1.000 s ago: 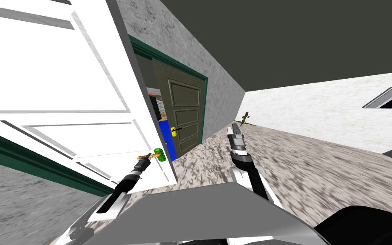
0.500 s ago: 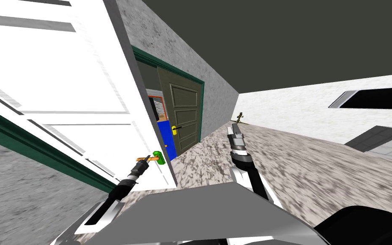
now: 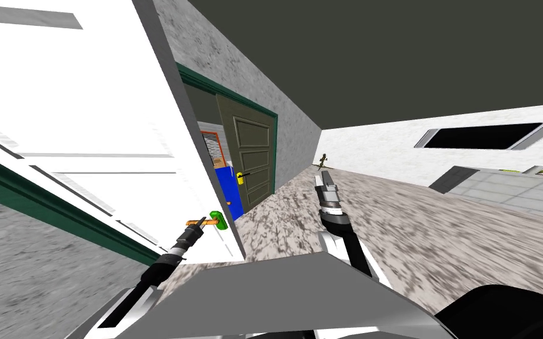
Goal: Pull the door open
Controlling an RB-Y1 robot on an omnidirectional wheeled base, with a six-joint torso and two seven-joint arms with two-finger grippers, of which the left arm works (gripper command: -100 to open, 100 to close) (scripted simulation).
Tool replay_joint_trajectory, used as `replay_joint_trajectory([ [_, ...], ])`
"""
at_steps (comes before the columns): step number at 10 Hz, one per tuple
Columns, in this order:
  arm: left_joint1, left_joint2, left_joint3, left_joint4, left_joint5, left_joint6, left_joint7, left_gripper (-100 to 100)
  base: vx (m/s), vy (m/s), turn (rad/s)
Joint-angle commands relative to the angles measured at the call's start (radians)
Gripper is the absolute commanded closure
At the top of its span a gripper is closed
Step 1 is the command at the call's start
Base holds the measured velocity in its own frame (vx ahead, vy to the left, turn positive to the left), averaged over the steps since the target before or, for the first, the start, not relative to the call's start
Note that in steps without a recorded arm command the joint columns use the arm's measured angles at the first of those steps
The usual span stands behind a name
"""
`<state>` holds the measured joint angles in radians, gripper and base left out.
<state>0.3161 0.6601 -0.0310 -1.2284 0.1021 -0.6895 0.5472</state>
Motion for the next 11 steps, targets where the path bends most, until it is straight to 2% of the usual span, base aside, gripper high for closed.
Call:
replay_joint_trajectory([
  [1,0.014,0.013,-0.009,0.004,-0.001,-0.030,0.012,100,-0.184,0.070,-0.148],
  [4,0.036,0.035,-0.019,0.006,0.000,-0.069,0.029,100,-0.204,0.070,-0.135],
  [5,0.030,0.034,-0.011,0.005,0.002,-0.056,0.024,100,-0.082,0.025,-0.016],
  [6,0.039,0.042,-0.017,0.015,-0.001,-0.080,0.033,100,-0.159,0.063,-0.122],
  [7,0.041,0.045,-0.018,0.018,-0.001,-0.086,0.035,100,-0.183,0.077,-0.171],
  [11,0.060,0.067,-0.028,0.039,-0.005,-0.145,0.055,100,-0.197,0.088,-0.156],
])
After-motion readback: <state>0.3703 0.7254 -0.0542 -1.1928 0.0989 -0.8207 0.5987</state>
